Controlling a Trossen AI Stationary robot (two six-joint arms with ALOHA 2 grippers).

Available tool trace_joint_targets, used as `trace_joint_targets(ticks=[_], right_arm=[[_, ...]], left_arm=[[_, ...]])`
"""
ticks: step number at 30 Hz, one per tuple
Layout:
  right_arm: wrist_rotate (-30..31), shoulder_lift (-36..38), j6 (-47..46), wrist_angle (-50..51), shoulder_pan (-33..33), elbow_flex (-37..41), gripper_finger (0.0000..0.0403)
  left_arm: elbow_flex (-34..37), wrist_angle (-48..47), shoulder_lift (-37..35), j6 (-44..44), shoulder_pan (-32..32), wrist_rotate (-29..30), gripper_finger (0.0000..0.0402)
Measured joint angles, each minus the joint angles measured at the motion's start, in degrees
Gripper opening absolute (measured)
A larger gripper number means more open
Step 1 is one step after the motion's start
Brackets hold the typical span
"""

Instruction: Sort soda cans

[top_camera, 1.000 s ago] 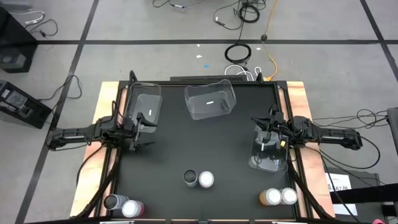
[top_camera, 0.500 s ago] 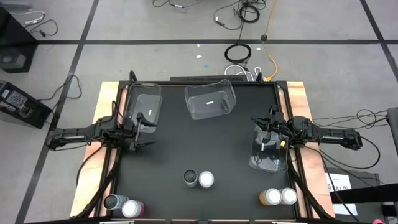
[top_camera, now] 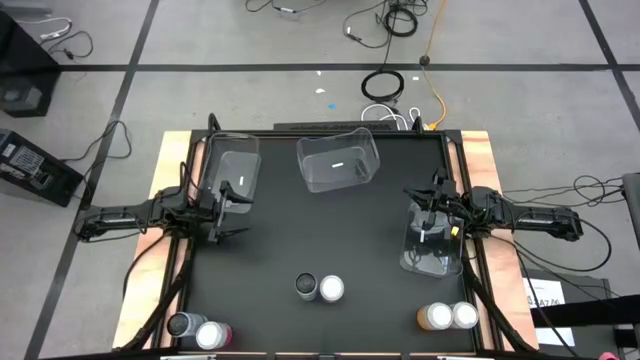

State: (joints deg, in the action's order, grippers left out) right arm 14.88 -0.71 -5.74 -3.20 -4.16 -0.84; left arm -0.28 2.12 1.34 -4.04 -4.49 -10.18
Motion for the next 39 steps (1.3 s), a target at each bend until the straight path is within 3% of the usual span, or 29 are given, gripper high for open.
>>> trace_joint_targets(ticks=[30,39], right_arm=[[-0.04,0.00,-1.05,0.00,0.00,0.00,0.0000],[-4.73,0.00,-1.74,0.63,0.04,-0.02,0.0000]], left_arm=[[0.01,-0.01,-0.01,0.00,0.00,0.00,0.0383],[-0.01,0.01,0.00,-0.01,0.01,0.00,0.0383]])
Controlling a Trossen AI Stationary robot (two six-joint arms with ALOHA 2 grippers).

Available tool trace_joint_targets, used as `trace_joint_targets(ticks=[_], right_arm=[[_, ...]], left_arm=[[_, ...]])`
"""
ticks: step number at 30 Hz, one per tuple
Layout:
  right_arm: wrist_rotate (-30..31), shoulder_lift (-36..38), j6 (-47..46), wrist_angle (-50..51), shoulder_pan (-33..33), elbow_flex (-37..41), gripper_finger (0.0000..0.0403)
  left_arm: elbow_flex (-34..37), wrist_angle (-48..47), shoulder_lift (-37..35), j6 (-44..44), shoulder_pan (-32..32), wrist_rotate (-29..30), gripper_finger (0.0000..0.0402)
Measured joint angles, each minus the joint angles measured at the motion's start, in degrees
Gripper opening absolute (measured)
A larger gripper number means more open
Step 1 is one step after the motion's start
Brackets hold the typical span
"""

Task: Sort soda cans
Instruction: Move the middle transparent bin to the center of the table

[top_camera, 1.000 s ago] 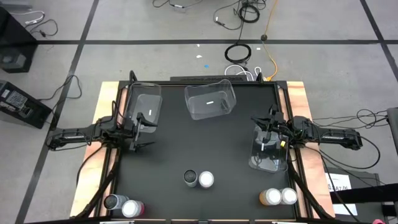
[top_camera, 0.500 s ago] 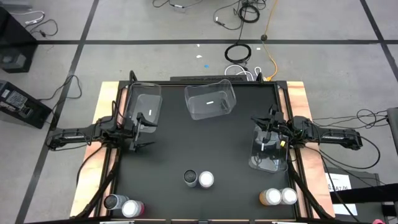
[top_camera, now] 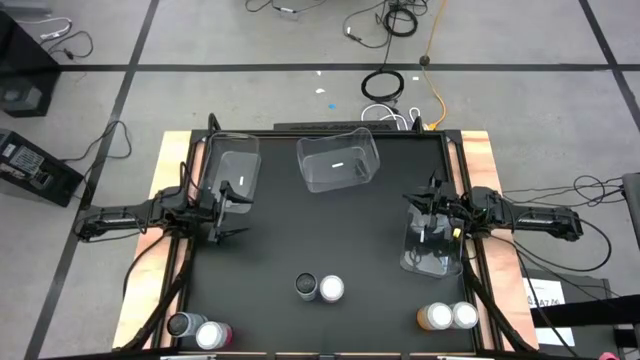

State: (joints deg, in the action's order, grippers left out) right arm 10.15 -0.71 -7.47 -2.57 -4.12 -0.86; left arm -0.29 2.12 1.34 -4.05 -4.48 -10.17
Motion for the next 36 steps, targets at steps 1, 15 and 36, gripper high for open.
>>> trace_joint_targets(ticks=[1,15,36], right_arm=[[0.13,0.00,-1.00,-0.02,0.00,0.00,0.0000],[11.12,-5.09,-9.64,-0.29,0.11,-3.96,0.0000],[12.39,-43.78,-11.80,-0.59,-0.03,-25.66,0.0000]], left_arm=[[0.00,0.00,0.00,0.01,0.01,-0.01,0.0383],[0.01,-0.02,-0.01,0.00,0.02,0.00,0.0383],[-0.01,-0.02,-0.01,0.00,0.02,-0.01,0.0383]])
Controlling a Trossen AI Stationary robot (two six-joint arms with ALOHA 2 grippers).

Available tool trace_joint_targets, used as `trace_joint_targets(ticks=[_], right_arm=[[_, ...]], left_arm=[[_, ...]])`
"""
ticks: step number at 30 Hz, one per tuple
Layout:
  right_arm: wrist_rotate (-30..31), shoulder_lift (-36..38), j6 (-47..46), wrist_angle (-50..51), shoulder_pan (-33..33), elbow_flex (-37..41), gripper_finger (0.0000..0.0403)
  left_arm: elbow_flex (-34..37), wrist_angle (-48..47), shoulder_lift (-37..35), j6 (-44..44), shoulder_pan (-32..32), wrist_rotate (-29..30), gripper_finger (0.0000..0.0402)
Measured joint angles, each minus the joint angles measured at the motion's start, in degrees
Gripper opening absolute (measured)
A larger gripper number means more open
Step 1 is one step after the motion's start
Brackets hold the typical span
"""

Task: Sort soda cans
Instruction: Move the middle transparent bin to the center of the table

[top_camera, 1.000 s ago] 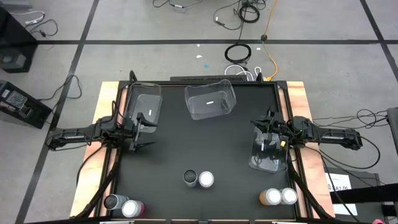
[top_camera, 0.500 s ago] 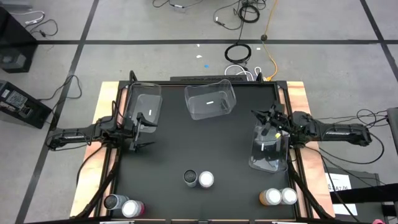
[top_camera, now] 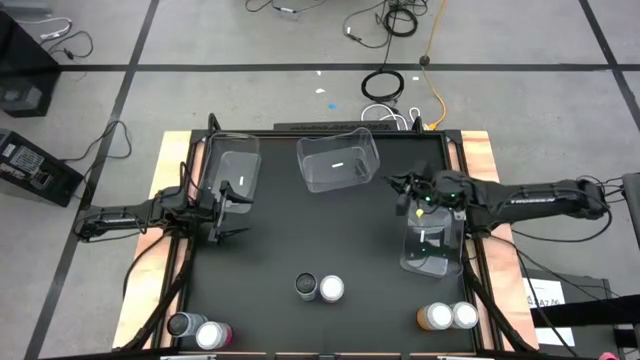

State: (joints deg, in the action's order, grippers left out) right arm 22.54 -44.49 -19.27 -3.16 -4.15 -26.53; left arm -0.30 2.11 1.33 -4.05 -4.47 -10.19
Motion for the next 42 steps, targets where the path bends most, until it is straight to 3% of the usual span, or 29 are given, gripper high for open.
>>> trace_joint_targets(ticks=[8,16,23,29,35,42], right_arm=[[-0.58,-8.59,-5.24,-0.02,-1.12,-2.59,0.0000],[-5.48,-17.70,-7.10,0.40,-1.10,-6.66,0.0000],[-6.19,-28.68,-5.68,8.59,-1.51,-19.03,0.0000],[-6.18,-38.18,-6.23,23.50,-3.40,-32.68,0.0000],[-6.24,-44.29,-16.24,31.76,-5.82,-43.15,0.0000],[-5.89,-46.74,-7.53,32.09,-6.15,-49.71,0.0000]], left_arm=[[0.00,0.00,0.01,0.01,0.00,0.01,0.0383],[0.00,0.00,0.01,0.02,0.00,0.01,0.0383],[0.02,0.02,0.01,0.02,-0.02,0.01,0.0383],[0.02,0.01,0.00,0.01,-0.01,0.00,0.0383],[0.02,0.03,0.00,0.01,-0.01,0.01,0.0383],[0.00,0.00,0.01,0.01,-0.01,0.01,0.0383]])
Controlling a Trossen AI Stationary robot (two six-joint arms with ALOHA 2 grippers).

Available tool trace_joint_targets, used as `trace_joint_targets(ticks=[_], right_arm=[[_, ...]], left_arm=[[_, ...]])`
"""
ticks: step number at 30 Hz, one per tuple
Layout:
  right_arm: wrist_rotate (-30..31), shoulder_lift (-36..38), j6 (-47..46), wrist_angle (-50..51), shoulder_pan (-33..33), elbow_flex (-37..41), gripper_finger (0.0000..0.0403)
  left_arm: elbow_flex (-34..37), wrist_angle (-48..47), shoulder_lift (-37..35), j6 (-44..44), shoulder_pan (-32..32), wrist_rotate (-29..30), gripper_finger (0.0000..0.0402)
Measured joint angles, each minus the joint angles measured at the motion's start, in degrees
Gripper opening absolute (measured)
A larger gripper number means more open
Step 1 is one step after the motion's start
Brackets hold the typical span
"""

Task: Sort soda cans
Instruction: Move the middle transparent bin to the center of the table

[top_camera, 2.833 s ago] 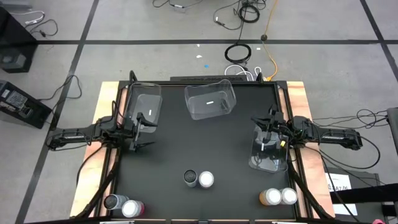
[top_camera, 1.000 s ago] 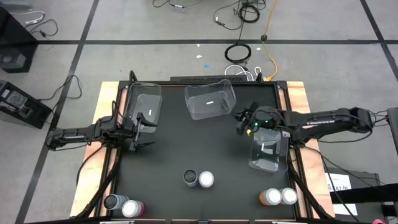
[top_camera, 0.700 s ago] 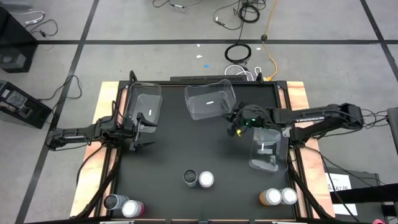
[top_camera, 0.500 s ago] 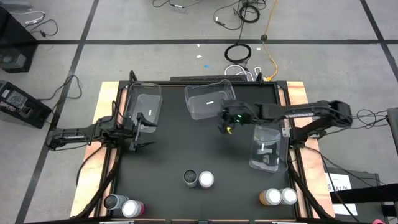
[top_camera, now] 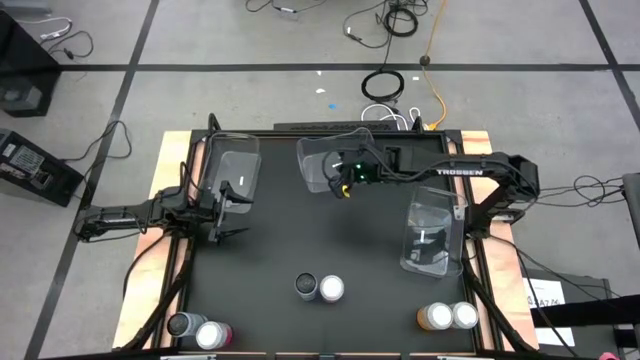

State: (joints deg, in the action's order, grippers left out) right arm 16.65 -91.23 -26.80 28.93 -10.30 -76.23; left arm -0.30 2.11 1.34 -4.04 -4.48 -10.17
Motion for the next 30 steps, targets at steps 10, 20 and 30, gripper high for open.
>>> trace_joint_targets(ticks=[10,20,30], right_arm=[[1.07,-0.12,1.87,-0.38,-0.29,-0.50,0.0000],[-7.31,-0.93,-15.16,4.73,-5.88,-0.50,0.0000],[-8.15,-0.95,-20.40,6.96,-6.57,-0.50,0.0000]], left_arm=[[0.01,0.01,0.00,-0.01,0.00,0.00,0.0383],[0.01,0.01,0.00,0.01,-0.01,-0.01,0.0383],[0.01,0.01,0.02,0.00,0.00,0.00,0.0383]])
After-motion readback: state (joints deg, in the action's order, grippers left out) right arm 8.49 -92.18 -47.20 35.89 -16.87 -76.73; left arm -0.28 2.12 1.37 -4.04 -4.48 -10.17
